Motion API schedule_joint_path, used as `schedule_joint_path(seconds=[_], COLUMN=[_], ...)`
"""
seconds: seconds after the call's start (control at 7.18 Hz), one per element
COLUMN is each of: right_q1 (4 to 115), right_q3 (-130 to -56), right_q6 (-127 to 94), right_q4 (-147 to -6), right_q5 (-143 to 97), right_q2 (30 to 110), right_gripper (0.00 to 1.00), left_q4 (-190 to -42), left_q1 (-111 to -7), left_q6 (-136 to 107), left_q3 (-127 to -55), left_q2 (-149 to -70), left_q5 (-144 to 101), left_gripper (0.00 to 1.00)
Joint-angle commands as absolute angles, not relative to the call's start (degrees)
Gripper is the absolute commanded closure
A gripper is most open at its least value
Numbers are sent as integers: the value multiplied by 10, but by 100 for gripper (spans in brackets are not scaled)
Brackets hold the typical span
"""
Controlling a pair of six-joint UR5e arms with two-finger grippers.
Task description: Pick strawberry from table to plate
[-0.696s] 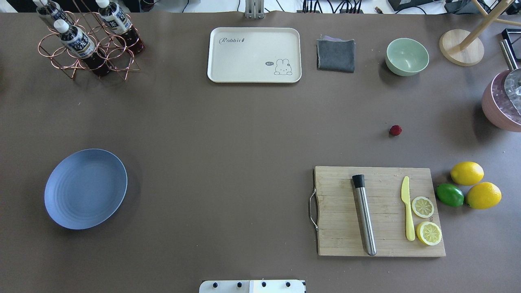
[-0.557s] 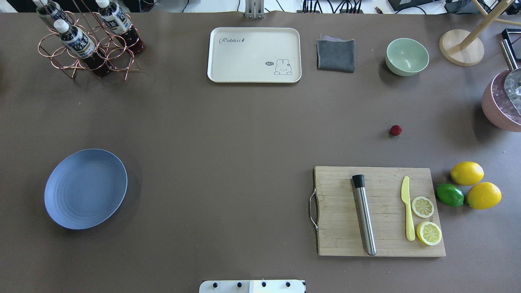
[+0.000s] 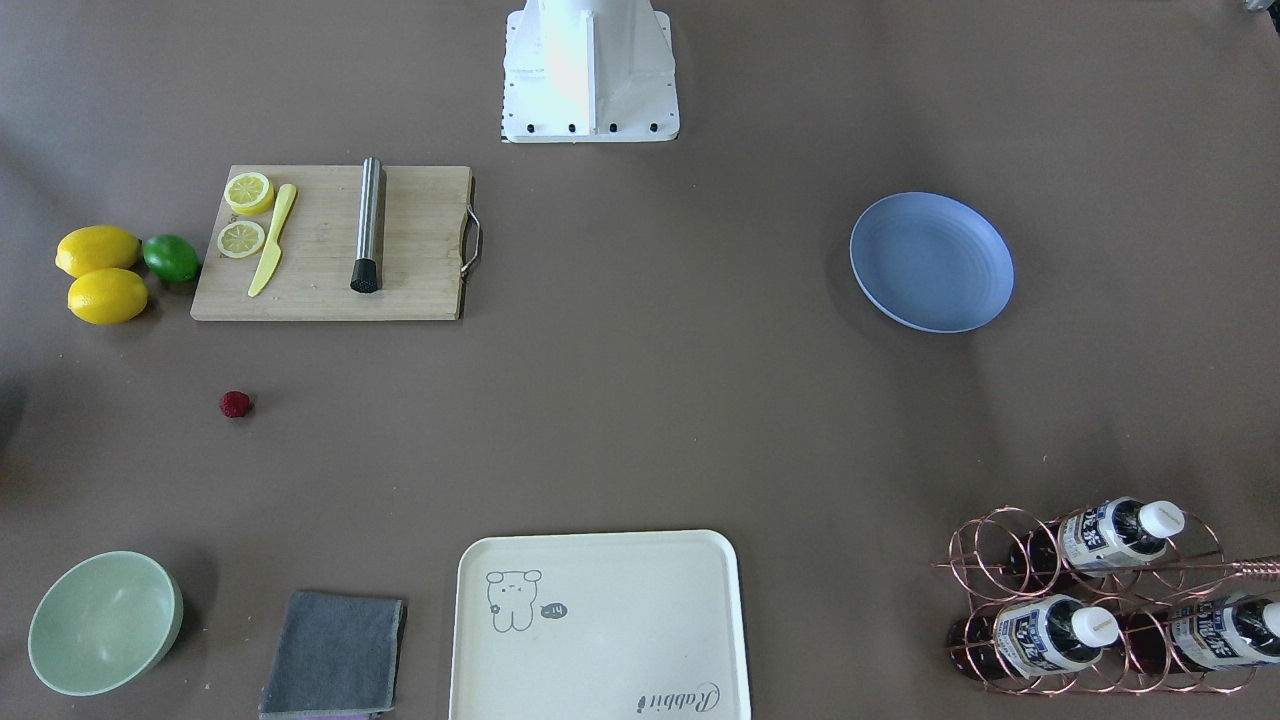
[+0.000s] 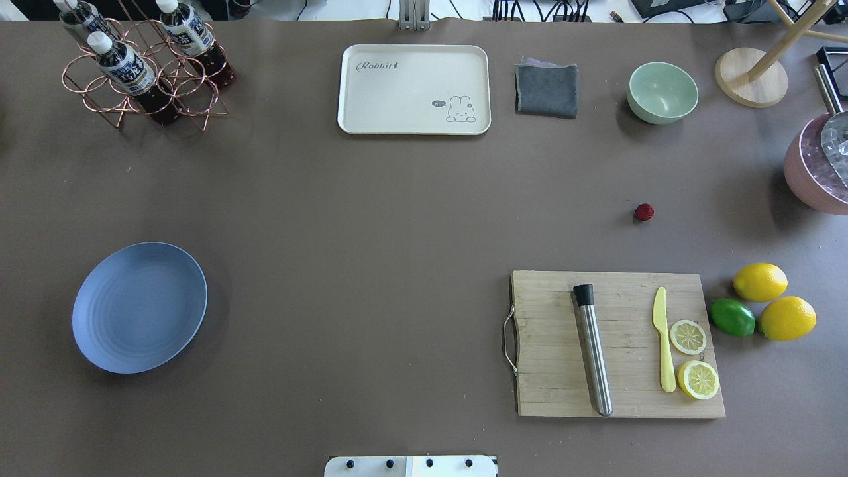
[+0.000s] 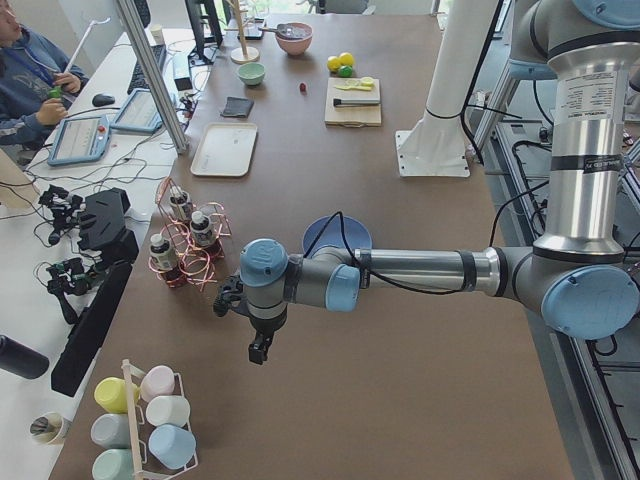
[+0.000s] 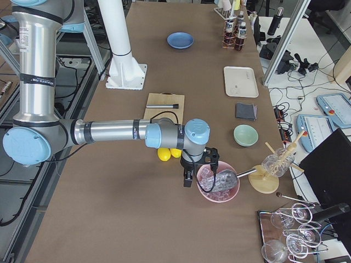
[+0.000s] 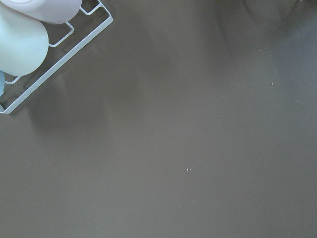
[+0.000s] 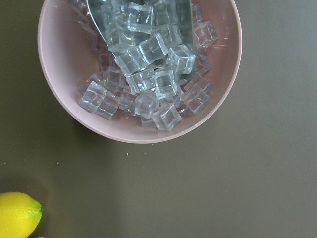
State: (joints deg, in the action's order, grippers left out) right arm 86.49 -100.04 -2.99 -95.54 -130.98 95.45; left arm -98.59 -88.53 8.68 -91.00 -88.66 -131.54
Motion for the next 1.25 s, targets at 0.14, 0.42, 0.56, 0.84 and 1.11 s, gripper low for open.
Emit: schedule_joint_path(seconds=[0.14,0.42,0.56,0.84,1.11], right_q1=[865,865,864,865,865], right_q3=[-1000,-1000,-999,-1003,-998], right_q6=[-29,-29,-29,-26,-30], right_q4=[-955,-955,-955,-952,-845], right_q5=[-1310,-1311,-1311,-1310,-1312], right_q2=[954,954,954,952,956], right_gripper=[0,0,0,0,0], left_q4=[-986,-986,-989,-1051,-1070], left_q1=[-886,-888,-888,-888,-884], left_q6=[84,84,87,91,82], left_q3=[-908,-909,-911,-906,-888], left_q2=[-888,-892,-893,-907,-934], left_q5=[-1316,-1314,-1317,-1310,-1295], left_gripper=[1,1,1,1,1])
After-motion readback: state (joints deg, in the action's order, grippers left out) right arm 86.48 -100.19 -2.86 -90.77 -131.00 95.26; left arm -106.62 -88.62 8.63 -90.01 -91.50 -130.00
